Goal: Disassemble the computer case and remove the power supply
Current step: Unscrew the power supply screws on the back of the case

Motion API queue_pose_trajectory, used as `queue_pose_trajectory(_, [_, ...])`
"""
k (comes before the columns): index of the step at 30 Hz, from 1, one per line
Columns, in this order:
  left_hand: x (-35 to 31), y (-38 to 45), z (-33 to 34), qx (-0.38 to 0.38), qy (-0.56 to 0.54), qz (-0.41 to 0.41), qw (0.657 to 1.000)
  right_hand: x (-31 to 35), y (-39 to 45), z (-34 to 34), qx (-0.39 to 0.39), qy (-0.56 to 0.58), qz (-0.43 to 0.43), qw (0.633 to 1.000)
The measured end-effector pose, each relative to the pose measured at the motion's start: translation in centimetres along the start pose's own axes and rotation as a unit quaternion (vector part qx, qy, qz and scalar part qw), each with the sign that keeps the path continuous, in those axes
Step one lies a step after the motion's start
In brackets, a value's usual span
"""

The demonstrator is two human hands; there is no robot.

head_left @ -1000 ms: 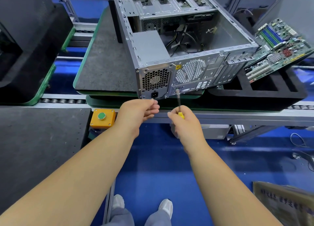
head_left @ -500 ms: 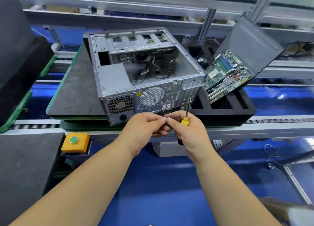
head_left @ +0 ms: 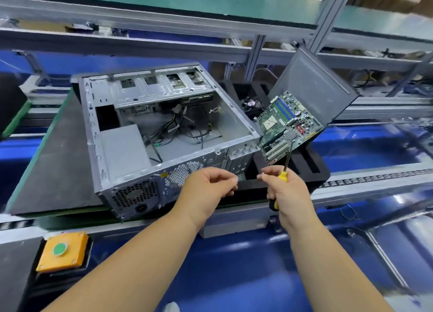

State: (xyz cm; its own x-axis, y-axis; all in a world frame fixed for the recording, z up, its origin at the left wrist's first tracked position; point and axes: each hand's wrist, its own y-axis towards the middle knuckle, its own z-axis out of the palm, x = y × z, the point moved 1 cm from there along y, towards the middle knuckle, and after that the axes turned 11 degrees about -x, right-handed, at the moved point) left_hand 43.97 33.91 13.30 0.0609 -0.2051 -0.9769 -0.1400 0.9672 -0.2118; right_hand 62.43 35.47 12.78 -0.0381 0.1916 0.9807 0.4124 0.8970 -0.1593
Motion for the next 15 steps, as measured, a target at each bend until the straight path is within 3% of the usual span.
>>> queue_pose_trajectory(7, [0.3,4.5,4.2,0.089,0.108,-0.034,0.99,0.0,4.8,-0.3,-0.061,-0.04,0.019,0.997])
queue_pose_trajectory(15, [2.3,7.0,6.9,0.07,0.175,-0.066,0.98,-2.4,11.4,-0.7,-0.028,-0.137,0.061,0.988])
